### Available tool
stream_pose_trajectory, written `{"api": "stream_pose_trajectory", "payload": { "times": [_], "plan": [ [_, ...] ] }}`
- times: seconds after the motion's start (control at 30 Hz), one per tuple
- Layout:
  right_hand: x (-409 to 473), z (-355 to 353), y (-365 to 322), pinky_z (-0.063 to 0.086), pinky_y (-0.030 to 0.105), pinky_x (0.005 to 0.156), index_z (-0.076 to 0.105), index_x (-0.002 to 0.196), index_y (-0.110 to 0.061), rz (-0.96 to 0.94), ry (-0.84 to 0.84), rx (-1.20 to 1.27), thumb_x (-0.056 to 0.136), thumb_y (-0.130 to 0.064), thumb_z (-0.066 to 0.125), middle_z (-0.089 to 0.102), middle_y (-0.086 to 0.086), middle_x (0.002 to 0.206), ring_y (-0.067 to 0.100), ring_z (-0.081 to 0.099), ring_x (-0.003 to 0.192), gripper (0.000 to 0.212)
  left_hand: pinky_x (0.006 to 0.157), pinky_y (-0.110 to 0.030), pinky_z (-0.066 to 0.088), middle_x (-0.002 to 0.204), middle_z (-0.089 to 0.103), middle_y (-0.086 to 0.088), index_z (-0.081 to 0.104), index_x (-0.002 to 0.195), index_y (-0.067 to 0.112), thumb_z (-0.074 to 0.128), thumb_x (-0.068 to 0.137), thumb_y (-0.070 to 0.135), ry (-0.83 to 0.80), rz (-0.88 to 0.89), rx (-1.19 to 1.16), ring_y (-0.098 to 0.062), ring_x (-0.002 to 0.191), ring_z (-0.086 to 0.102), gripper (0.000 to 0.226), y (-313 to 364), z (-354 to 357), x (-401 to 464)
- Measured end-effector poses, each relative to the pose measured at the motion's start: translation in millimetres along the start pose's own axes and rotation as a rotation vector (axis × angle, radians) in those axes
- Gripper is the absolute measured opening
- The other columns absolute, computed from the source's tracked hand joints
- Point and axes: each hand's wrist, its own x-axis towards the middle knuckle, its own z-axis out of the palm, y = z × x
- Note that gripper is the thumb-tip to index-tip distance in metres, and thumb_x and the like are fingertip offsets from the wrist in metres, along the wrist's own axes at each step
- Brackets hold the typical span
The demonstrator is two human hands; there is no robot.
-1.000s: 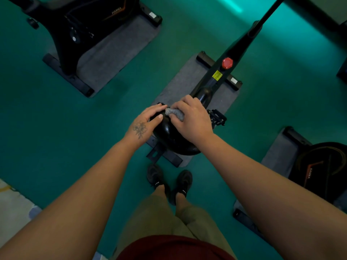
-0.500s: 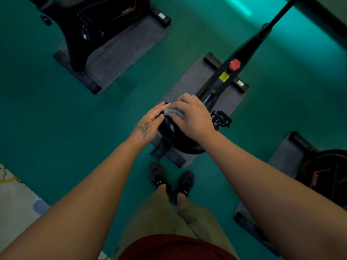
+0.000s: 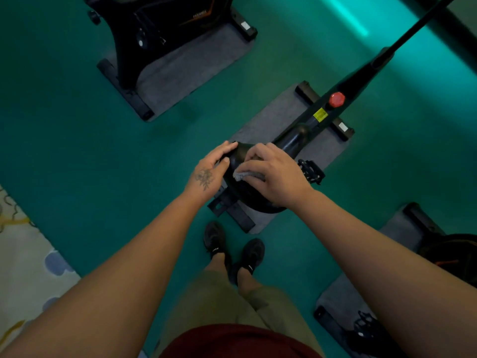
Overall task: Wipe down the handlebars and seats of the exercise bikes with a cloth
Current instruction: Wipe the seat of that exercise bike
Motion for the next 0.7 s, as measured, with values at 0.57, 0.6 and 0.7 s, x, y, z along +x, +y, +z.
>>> {"api": "stream_pose_trajectory", "payload": {
  "times": [0.57,0.6,0.7],
  "plan": [
    [-24,-11,22,0.046,0.043,0.082,0.076,0.116,-0.028,-0.114,-0.18,0.108,0.093,-0.038,0.078,0.047,0.002,0.102,0.022,0.05,0.094,0.025,0.102,-0.053,0.058,0.165,0.042,0.007,0.06,0.145,0.036,0.065,0.102,0.012,0.174,-0.083,-0.185,-0.02,0.091,0.066,0.05,-5,22,-42],
    [-18,-10,20,0.046,0.045,0.08,0.075,0.113,-0.025,-0.124,-0.184,0.109,0.094,-0.038,0.076,0.046,0.003,0.101,0.024,0.05,0.093,0.023,0.101,-0.051,0.059,0.166,0.041,0.006,0.059,0.147,0.033,0.063,0.104,0.008,0.182,-0.087,-0.189,-0.02,0.093,0.063,0.05,-5,23,-43],
    [3,-4,7,0.046,0.046,0.08,0.071,0.111,-0.022,-0.161,-0.18,0.099,0.093,-0.04,0.075,0.044,0.003,0.101,0.025,0.05,0.094,0.026,0.099,-0.04,0.061,0.165,0.043,0.003,0.059,0.146,0.029,0.061,0.103,0.0,0.203,-0.097,-0.211,-0.019,0.105,0.064,0.052,-3,24,-45]
  ]
}}
